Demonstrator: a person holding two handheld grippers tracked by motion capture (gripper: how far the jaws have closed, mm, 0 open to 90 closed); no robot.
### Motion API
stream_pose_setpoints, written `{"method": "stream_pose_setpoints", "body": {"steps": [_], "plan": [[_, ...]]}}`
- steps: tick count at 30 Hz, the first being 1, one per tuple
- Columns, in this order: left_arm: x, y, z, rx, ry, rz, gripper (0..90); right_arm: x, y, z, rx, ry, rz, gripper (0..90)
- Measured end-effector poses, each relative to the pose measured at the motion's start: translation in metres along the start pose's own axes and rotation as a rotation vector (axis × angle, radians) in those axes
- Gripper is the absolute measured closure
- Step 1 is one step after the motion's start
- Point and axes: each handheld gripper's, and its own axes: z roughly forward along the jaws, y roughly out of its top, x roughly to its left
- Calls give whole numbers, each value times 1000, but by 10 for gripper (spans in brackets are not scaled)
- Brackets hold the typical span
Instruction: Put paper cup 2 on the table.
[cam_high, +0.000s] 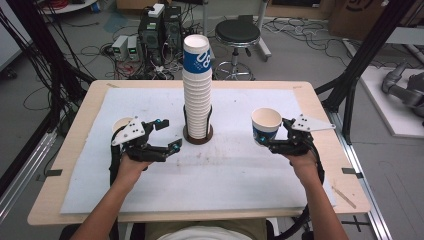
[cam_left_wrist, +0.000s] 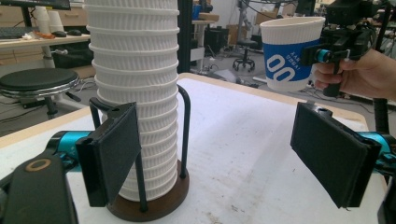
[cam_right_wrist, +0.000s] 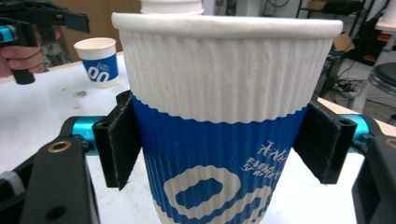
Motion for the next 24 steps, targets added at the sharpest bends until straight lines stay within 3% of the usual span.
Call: {"method": "stream_pose_setpoints", "body": {"steps": [8, 14, 24], "plan": [[0, 0, 0, -4, -6, -5, 160, -7, -3, -2, -11, -58, 14, 243], [1, 0, -3, -11, 10, -10, 160, -13, -7, 7, 6, -105, 8, 243], [5, 0, -9, -14, 37, -22, 162, -40, -33, 35, 57, -182, 88, 242]]}}
